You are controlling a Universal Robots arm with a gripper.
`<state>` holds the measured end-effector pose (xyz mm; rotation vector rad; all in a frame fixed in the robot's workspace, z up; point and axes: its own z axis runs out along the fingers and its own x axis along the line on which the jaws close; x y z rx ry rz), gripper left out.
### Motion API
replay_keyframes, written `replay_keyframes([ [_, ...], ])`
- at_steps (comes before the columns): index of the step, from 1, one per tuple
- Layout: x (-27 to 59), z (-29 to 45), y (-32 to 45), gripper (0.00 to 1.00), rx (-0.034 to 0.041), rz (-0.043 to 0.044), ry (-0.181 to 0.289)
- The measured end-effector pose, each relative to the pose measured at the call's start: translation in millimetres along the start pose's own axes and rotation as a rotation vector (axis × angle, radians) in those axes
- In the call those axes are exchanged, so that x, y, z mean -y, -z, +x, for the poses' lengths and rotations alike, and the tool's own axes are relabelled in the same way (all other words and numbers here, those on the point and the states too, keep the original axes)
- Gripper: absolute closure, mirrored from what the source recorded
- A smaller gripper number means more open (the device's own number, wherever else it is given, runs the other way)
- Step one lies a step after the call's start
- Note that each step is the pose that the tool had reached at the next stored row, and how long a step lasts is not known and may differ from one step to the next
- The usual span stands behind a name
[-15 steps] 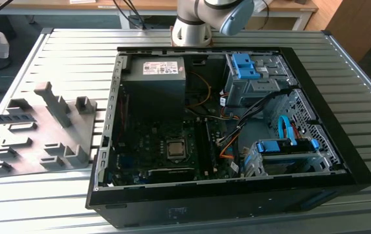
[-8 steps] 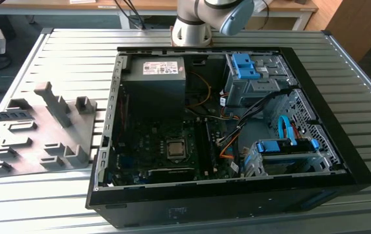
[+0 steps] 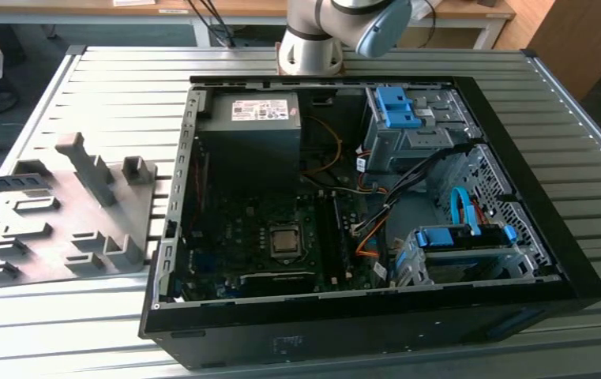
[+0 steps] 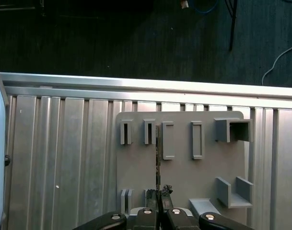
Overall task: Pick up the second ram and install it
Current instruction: 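Pick up the second ram and move it above second insertion slot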
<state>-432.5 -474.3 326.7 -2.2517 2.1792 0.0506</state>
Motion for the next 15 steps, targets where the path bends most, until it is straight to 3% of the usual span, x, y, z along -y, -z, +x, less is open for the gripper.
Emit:
replay_keyframes([
  [15, -0.4, -0.6, 21.7, 0.86, 0.0000, 0.0000, 0.000],
])
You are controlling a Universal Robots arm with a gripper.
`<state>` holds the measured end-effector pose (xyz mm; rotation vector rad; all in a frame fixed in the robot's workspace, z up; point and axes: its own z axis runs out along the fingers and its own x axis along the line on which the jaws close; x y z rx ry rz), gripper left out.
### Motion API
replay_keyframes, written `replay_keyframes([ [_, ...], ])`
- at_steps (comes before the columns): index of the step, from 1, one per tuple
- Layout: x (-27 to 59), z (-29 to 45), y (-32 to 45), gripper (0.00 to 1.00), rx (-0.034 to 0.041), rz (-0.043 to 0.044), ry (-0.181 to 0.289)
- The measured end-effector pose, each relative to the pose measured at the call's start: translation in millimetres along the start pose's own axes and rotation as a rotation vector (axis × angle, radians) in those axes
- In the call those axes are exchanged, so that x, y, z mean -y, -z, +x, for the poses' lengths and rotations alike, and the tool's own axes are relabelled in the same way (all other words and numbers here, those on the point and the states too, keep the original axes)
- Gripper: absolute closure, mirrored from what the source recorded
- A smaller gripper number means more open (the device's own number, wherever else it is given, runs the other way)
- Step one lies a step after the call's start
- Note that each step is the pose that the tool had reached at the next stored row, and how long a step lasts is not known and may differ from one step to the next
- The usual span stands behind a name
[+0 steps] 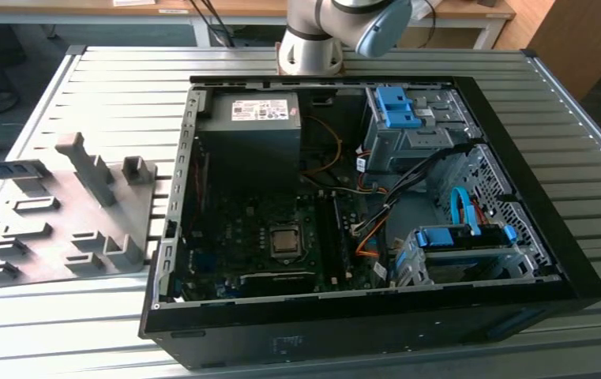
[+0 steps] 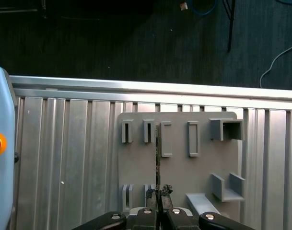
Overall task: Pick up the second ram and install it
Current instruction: 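Pick up the second ram and move it above second insertion slot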
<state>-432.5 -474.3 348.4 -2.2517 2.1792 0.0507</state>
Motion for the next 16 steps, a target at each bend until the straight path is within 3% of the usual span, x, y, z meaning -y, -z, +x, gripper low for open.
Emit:
replay_keyframes([
  [6, -0.2, -0.3, 11.1, 0.86, 0.0002, 0.0000, 0.000],
  [16, -0.7, -1.1, 39.2, 0.86, 0.0009, 0.0000, 0.000],
])
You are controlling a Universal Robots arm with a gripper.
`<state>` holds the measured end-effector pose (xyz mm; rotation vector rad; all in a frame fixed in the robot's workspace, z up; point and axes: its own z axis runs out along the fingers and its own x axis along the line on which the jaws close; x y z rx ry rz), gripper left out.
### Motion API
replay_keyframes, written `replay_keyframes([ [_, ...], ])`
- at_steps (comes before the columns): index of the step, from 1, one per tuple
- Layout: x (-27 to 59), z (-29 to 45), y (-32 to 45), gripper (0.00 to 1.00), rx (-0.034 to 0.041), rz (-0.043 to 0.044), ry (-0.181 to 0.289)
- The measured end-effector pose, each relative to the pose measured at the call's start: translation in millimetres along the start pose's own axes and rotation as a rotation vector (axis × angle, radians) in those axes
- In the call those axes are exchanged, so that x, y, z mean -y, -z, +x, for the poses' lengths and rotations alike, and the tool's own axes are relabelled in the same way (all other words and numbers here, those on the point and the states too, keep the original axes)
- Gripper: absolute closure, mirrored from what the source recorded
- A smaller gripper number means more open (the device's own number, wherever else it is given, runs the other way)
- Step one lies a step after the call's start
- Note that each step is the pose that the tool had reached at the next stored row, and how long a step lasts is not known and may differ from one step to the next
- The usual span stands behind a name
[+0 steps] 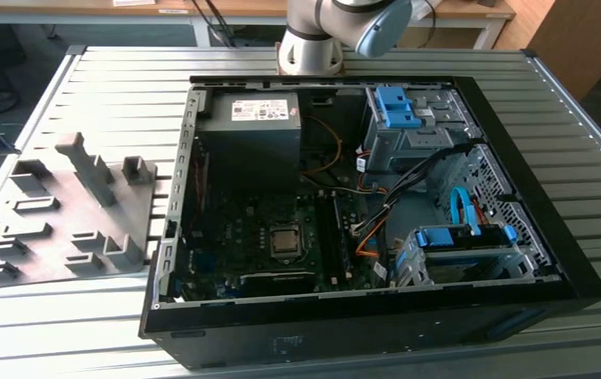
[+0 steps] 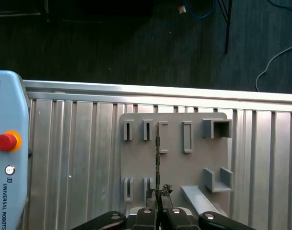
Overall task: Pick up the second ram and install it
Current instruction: 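Pick up the second ram and move it above second insertion slot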
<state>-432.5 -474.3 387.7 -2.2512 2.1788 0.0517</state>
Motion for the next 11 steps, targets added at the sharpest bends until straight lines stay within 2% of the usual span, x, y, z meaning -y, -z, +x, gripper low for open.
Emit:
replay_keyframes([
  [3, -0.2, -0.1, 5.4, 0.86, 0.0002, 0.0001, 0.000],
  [11, -0.1, -0.2, 5.7, 0.86, 0.0002, 0.0000, 0.000],
])
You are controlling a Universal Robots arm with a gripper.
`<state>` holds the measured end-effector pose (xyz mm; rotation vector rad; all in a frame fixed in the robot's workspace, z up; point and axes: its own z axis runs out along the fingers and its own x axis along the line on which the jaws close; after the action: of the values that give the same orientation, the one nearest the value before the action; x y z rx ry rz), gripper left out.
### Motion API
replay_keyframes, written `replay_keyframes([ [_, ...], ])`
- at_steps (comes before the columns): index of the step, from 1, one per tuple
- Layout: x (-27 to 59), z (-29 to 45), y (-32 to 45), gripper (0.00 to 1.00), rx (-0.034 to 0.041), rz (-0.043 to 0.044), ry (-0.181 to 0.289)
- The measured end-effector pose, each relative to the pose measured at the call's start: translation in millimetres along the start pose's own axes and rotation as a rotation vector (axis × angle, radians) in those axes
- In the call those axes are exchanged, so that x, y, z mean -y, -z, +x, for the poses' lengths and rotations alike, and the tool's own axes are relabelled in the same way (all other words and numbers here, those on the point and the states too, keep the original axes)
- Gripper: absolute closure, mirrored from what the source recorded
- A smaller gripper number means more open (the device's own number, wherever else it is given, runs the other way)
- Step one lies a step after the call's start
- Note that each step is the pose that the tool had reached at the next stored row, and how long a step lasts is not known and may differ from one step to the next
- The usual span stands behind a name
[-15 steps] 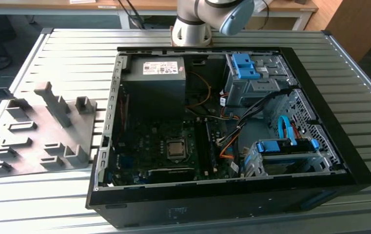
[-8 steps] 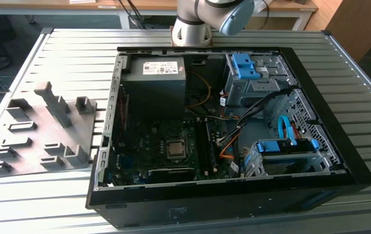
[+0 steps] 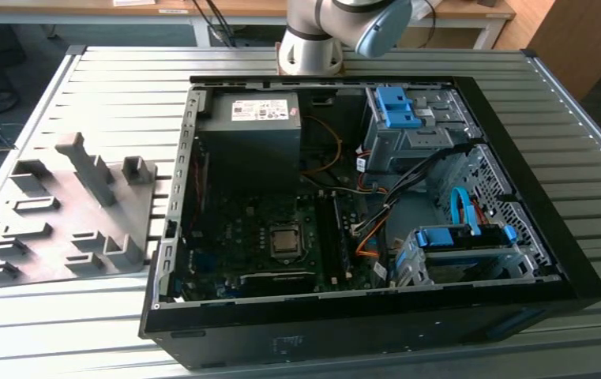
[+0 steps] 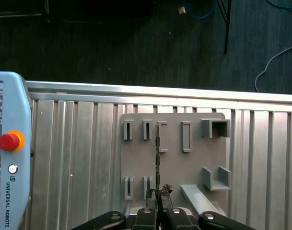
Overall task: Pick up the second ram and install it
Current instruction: 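Pick up the second ram and move it above second insertion slot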
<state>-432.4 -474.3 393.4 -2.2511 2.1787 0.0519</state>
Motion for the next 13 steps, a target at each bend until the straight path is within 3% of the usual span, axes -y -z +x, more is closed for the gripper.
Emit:
replay_keyframes([
  [6, 7.4, 0.3, 0.2, 0.86, 0.0000, -0.0001, 0.000],
  [13, 31.4, 1.0, 0.5, 0.86, 0.0001, -0.0007, 0.000],
])
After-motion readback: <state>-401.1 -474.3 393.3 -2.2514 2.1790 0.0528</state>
